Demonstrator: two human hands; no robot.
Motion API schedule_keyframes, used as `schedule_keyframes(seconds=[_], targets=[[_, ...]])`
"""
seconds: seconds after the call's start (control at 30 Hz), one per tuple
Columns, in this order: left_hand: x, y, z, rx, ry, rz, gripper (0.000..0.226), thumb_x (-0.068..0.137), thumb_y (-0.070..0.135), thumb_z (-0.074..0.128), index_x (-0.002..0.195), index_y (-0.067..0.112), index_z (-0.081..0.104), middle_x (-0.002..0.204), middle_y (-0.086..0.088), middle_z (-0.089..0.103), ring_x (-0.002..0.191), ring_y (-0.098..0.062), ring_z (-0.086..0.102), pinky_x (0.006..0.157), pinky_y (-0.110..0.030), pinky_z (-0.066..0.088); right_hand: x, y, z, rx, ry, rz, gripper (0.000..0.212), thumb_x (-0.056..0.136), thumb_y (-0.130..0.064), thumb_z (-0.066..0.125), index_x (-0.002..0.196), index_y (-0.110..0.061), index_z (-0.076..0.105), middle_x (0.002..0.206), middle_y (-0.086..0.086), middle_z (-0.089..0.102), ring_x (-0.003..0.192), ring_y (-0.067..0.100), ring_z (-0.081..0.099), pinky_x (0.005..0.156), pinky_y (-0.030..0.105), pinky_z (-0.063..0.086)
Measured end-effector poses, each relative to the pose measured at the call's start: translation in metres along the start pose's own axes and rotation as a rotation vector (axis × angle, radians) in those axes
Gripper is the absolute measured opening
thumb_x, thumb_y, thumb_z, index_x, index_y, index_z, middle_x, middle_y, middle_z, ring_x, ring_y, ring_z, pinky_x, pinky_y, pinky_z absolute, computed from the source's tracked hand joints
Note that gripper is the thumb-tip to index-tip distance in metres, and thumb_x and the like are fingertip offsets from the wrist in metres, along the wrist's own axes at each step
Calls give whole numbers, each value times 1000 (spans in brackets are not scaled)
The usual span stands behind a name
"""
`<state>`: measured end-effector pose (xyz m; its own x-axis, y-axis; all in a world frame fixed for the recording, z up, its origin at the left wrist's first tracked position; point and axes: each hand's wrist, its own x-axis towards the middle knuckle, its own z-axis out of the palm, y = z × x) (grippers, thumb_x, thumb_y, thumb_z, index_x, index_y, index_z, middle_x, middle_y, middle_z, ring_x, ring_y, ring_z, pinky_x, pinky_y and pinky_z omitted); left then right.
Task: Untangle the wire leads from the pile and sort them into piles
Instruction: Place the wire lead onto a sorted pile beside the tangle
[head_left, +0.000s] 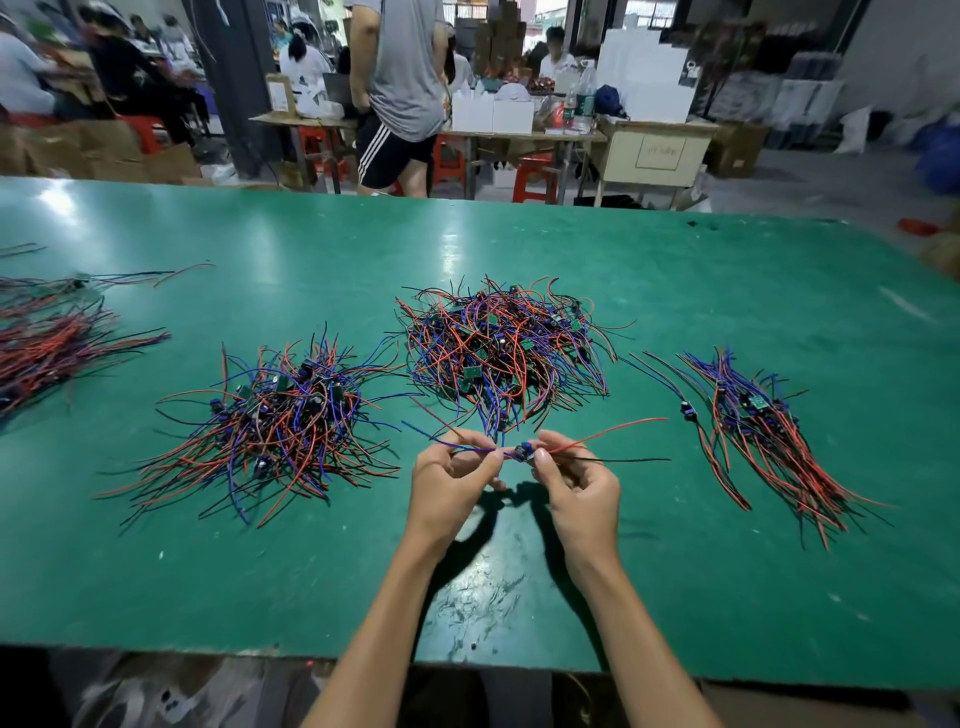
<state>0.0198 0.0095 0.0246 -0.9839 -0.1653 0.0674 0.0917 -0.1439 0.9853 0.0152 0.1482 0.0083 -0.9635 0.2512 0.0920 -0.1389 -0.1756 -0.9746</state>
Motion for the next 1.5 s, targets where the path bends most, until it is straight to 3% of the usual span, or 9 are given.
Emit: schedule_keyframes(seconds=[0.13, 0.23, 0.37, 0.53, 0.67, 0.87, 1.03, 1.2, 1.5], targets=[[-2, -1, -2, -12, -46, 10, 17, 88, -6, 71, 91, 5, 58, 86, -11, 79, 62, -16, 70, 59, -22, 54, 1, -4, 0, 196, 29, 95, 26, 94, 6, 63, 114, -11, 64, 96, 8, 79, 89, 15, 75, 79, 21, 58], [-2, -3, -8, 30, -153, 27, 28, 81, -3, 80, 100, 7, 61, 97, -10, 78, 80, -21, 71, 73, -36, 59, 1, -7, -5, 283, 52, 130, 29, 94, 5, 65, 115, -13, 59, 101, 11, 78, 92, 16, 75, 81, 22, 57], [1, -10, -13, 271, -257, 145, 42, 75, 1, 85, 108, 19, 68, 103, 1, 75, 82, -16, 62, 80, -36, 58, 2, -10, -9, 408, 61, 195, 31, 94, 3, 65, 120, -11, 55, 104, 14, 77, 93, 16, 75, 77, 20, 57], [2, -11, -4, 294, -39, 160, 11, 94, 12, 71, 97, 22, 72, 91, 1, 75, 74, -18, 64, 63, -37, 58, 4, -15, -16, 535, 54, 263, 35, 91, 5, 62, 123, -9, 61, 100, 12, 77, 84, 13, 75, 72, 17, 58], [-2, -5, 2, 97, -83, 41, 14, 98, 29, 65, 100, 19, 74, 87, -5, 77, 61, -14, 63, 52, -22, 50, 3, -15, -15, 454, 44, 233, 42, 86, 3, 69, 126, -9, 62, 98, 13, 75, 81, 12, 74, 73, 19, 58], [-4, -6, 11, 173, -243, 32, 10, 84, 28, 82, 87, 37, 80, 79, -2, 78, 68, -11, 72, 59, -25, 55, 2, -13, -10, 278, -9, 158, 36, 82, 3, 76, 113, -11, 66, 91, 12, 78, 77, 16, 74, 73, 23, 59], [-1, -8, 5, 218, -231, 42, 7, 89, 21, 77, 85, 16, 79, 70, -3, 76, 64, -8, 67, 61, -18, 48, 0, -9, -5, 119, -82, 80, 12, 92, -8, 70, 103, -11, 74, 92, 12, 78, 84, 15, 73, 78, 22, 58], [-2, -11, 1, 281, -343, 13, 13, 88, 13, 76, 75, 14, 75, 72, -10, 75, 66, -16, 63, 68, -31, 49, -3, -7, -4, -50, -115, 37, 20, 101, -18, 60, 103, -21, 80, 103, 3, 77, 95, 5, 68, 80, 22, 54], [-2, -10, 2, 216, -299, -6, 12, 96, 13, 67, 91, 7, 77, 71, -8, 76, 65, -9, 69, 59, -13, 45, -6, -4, -4, -114, -222, 62, 26, 105, -18, 53, 99, -20, 78, 94, -1, 76, 84, 15, 69, 71, 27, 56]])
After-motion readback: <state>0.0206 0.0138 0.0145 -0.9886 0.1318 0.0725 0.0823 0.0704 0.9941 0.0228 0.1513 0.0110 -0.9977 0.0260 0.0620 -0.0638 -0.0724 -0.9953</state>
